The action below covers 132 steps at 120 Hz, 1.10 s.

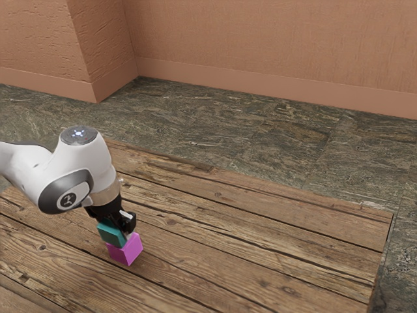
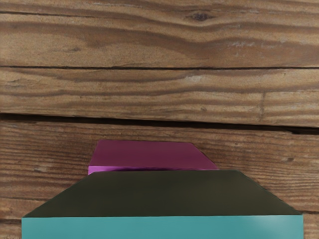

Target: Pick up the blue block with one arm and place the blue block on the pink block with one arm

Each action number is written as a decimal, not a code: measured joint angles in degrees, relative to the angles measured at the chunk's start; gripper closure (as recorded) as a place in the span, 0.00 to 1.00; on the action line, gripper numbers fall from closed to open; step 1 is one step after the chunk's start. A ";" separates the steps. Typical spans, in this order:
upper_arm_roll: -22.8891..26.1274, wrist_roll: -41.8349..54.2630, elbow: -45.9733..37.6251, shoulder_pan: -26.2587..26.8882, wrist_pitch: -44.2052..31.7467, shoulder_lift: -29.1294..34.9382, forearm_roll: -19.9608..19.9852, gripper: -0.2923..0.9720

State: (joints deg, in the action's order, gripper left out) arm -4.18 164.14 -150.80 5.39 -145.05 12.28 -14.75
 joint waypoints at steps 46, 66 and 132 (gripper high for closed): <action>0.05 -0.72 0.07 0.05 -0.42 -0.06 -0.69 0.37; 0.03 -1.34 0.11 0.06 -0.41 1.04 -0.83 0.29; 7.52 -12.58 43.08 0.24 31.89 3.42 5.21 0.24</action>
State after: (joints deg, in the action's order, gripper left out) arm 3.33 151.55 -107.72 5.64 -113.16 15.70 -9.54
